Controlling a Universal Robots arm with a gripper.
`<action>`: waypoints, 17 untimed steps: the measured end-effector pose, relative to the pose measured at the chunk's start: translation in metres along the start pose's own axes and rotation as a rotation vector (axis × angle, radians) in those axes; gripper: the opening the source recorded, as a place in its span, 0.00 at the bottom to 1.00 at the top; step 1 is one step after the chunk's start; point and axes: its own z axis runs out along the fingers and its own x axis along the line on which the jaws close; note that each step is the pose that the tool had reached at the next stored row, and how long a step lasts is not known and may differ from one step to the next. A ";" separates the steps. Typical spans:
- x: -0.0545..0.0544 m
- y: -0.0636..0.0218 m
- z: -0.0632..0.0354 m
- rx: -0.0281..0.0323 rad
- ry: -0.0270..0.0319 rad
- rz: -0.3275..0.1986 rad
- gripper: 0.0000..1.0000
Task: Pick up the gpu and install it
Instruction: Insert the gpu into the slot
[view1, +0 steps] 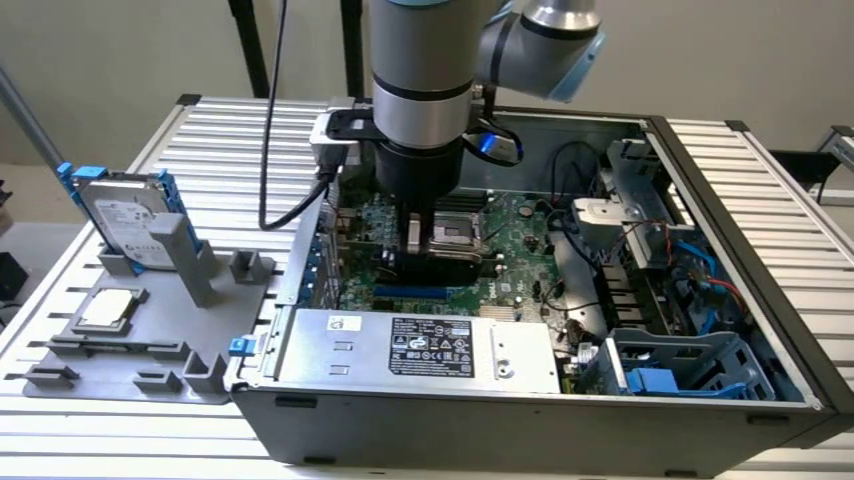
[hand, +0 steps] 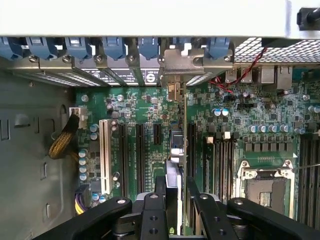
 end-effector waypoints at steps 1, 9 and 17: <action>0.000 0.0004 0.0008 0.0001 0.0000 0.000 0.27; 0.000 0.0020 0.0033 0.0001 0.0007 0.000 0.27; 0.001 0.0033 0.0074 0.0000 0.0013 0.000 0.27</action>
